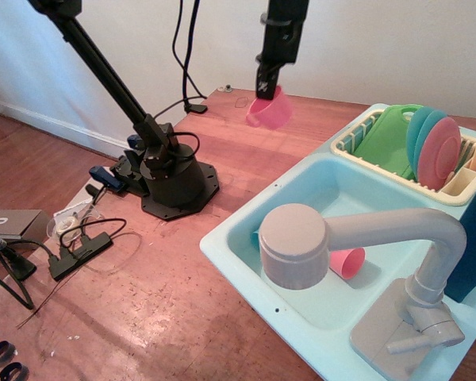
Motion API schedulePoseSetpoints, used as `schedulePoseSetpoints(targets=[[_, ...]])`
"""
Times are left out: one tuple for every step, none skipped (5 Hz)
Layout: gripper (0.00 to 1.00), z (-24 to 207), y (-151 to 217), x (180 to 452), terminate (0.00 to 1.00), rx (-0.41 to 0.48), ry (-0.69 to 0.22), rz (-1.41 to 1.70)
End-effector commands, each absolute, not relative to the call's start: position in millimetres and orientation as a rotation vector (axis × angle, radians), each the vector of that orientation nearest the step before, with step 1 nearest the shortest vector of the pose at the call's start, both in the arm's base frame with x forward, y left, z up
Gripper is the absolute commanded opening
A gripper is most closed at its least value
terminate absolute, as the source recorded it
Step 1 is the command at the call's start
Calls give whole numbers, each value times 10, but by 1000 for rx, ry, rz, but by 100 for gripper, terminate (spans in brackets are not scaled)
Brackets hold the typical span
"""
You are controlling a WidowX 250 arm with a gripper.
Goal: Put cup from anywhere into sink
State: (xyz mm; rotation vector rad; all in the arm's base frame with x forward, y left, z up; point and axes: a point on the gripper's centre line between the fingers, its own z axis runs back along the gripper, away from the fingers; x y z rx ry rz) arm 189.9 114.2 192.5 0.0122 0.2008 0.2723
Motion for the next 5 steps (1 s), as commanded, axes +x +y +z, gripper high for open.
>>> schedulePoseSetpoints(targets=[[0,2085,940,2629,0,103,178,18],[0,1831,776,2880,0,94,251,-62],[0,1610,649,2803,0,80,320,-93],[0,1401,615,2602,0,35,331,-70],[100,1445,688,2542,100,17,292,-40]])
